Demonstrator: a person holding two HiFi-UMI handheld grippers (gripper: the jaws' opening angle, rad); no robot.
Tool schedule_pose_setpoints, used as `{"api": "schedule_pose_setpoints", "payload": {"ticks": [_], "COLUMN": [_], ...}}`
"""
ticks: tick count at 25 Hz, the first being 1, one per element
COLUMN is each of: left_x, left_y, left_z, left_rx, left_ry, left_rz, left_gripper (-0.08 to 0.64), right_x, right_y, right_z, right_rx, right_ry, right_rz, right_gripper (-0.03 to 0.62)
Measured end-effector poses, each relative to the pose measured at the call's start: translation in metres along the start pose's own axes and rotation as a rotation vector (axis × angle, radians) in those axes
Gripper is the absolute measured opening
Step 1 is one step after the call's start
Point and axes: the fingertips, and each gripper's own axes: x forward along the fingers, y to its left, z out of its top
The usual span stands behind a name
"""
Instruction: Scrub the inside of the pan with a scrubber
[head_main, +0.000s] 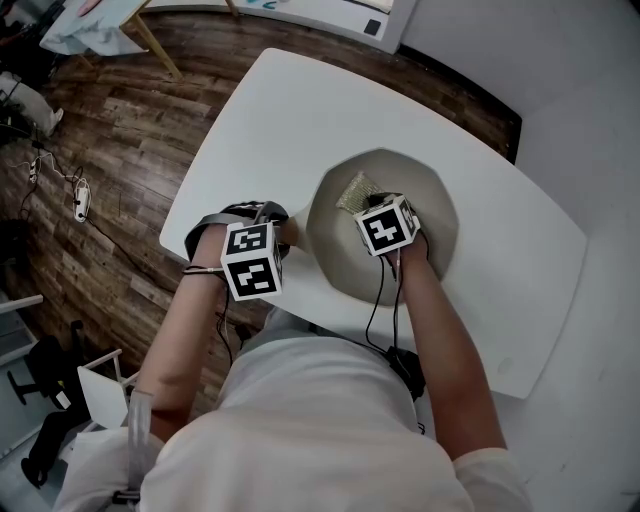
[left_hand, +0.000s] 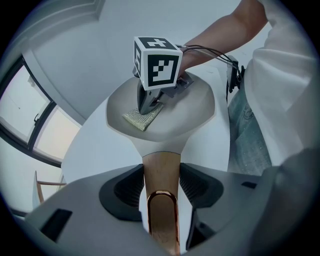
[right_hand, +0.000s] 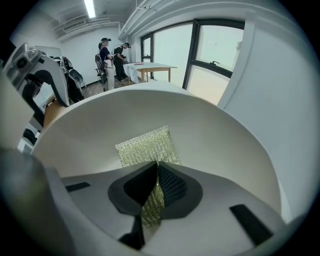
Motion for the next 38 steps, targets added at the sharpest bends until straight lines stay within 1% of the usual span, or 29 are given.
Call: {"api": "schedule_pose_setpoints", "payload": {"ticks": [8,17,27,38], "left_x": [0.0,-0.002,0.002,0.001], "left_y": [0.0,0.002,0.0,0.001], "left_z": [0.003,-0.001,0.0,0.001], "left_rx": [-0.004,-0.013,-0.013,-0.013], "left_ry": [-0.002,-0.009,-0.007,-0.005], "left_rz": [-0.005,-0.009,-0.002,0.005], "left_gripper": [0.219,0.219,0.219,0.219], "right_x": [0.002,0.001,-0.003,-0.012], "right_y": [-0.02,-0.03,-0.044,-0.053], "right_z": [-0.004,-0.008,-0.026,-0.045], "right_rx": [-0.073,-0.145,-0.156,-0.13], "right_ry": [0.043,0.104,0.162,0.226], "right_rz": [-0.107,-0.17,-0.199,-0.195], "right_gripper": [0.028,0.028,0.028,0.028]}}
